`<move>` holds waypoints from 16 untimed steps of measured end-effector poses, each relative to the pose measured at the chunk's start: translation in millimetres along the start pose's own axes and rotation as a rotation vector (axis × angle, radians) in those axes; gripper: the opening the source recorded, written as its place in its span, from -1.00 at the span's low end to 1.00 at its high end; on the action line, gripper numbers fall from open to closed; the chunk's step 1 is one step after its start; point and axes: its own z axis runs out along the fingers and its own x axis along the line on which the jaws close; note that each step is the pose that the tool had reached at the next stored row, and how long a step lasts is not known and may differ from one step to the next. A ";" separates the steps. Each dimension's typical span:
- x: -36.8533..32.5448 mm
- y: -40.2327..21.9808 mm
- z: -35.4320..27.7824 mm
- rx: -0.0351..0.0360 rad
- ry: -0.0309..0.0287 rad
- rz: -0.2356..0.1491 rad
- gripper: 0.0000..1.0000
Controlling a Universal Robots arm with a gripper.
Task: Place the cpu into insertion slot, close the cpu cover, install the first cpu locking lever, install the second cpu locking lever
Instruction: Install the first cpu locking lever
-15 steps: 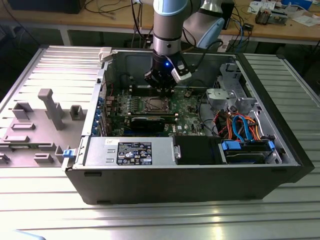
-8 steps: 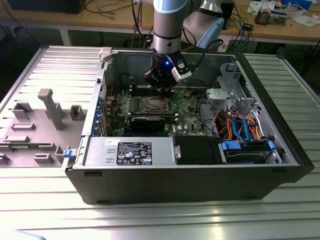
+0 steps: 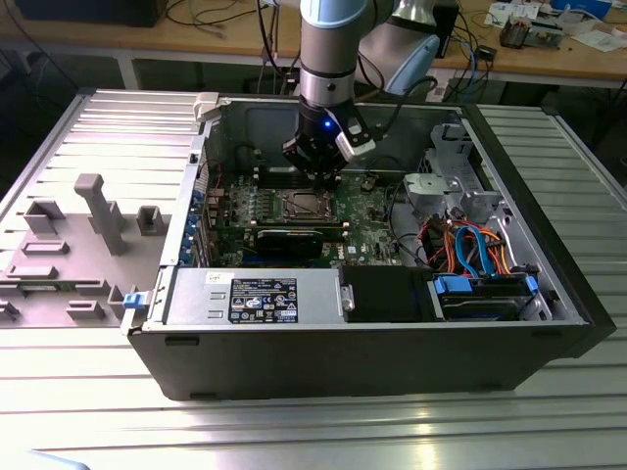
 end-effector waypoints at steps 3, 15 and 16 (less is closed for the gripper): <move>0.1 -0.1 1.3 0.0017 0.0003 0.000 -0.79; -0.1 0.1 -3.1 -0.0029 -0.0005 0.000 -0.79; -0.1 0.1 -3.1 -0.0028 -0.0005 0.000 -0.79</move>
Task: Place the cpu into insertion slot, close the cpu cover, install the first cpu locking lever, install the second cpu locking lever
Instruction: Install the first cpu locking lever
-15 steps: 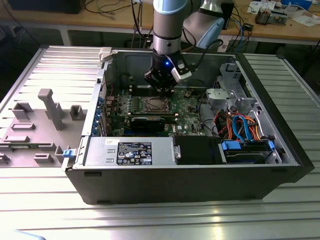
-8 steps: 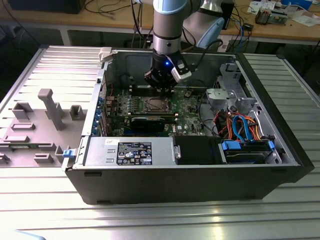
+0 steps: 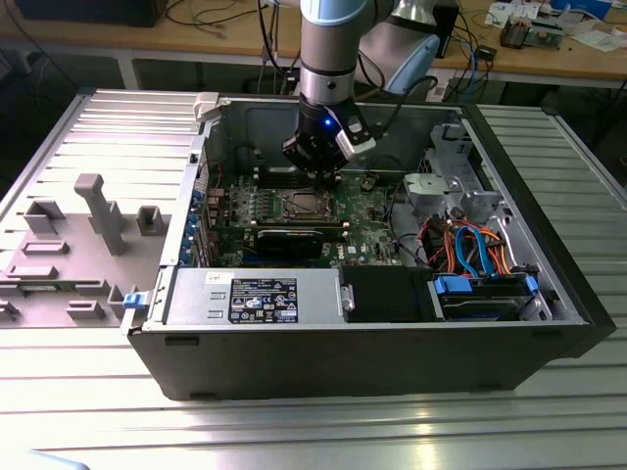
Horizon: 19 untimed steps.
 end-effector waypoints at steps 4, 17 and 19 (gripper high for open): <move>1.4 0.1 -0.1 0.0006 0.0002 0.000 -0.79; 2.0 0.0 1.4 0.0016 0.0004 0.000 -0.79; 2.0 0.0 1.7 0.0019 0.0002 0.000 -0.79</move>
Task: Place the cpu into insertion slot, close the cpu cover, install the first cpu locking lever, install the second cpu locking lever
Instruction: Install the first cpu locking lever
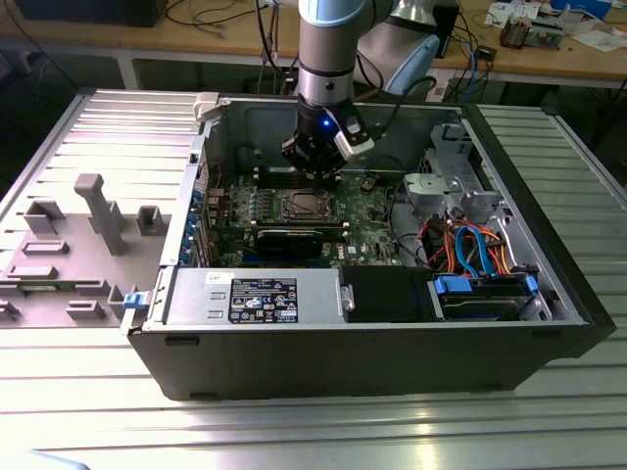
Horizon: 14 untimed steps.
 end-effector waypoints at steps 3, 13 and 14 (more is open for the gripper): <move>0.0 0.0 0.7 0.0017 0.0000 0.000 -0.79; 0.1 -0.1 3.8 0.0136 0.0010 0.000 -0.79; 0.1 -0.1 3.9 0.0130 0.0010 0.000 -0.79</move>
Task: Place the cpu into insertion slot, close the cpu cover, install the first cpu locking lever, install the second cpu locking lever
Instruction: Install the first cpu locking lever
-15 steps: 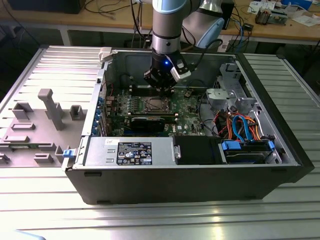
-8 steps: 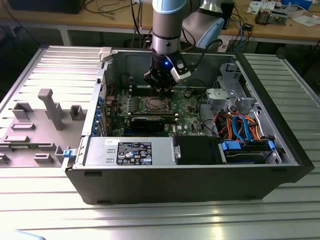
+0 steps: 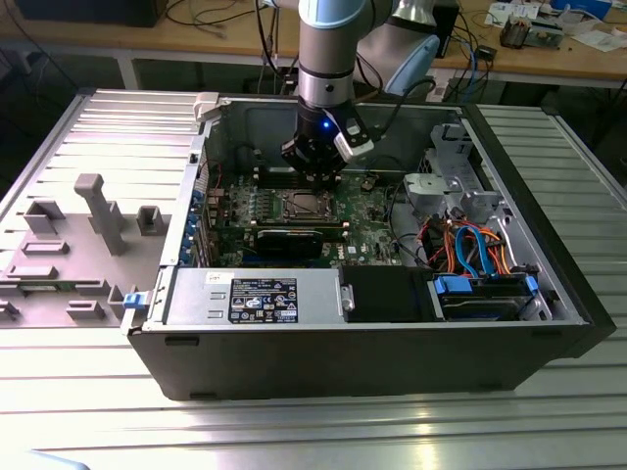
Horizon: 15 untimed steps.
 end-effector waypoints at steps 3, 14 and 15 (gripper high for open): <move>-0.1 0.2 0.4 -0.0115 -0.0012 0.000 -0.79; 0.0 -1.8 -4.0 -0.0229 -0.0016 0.000 -0.79; 0.1 -2.8 -3.9 -0.0230 -0.0016 0.000 -0.79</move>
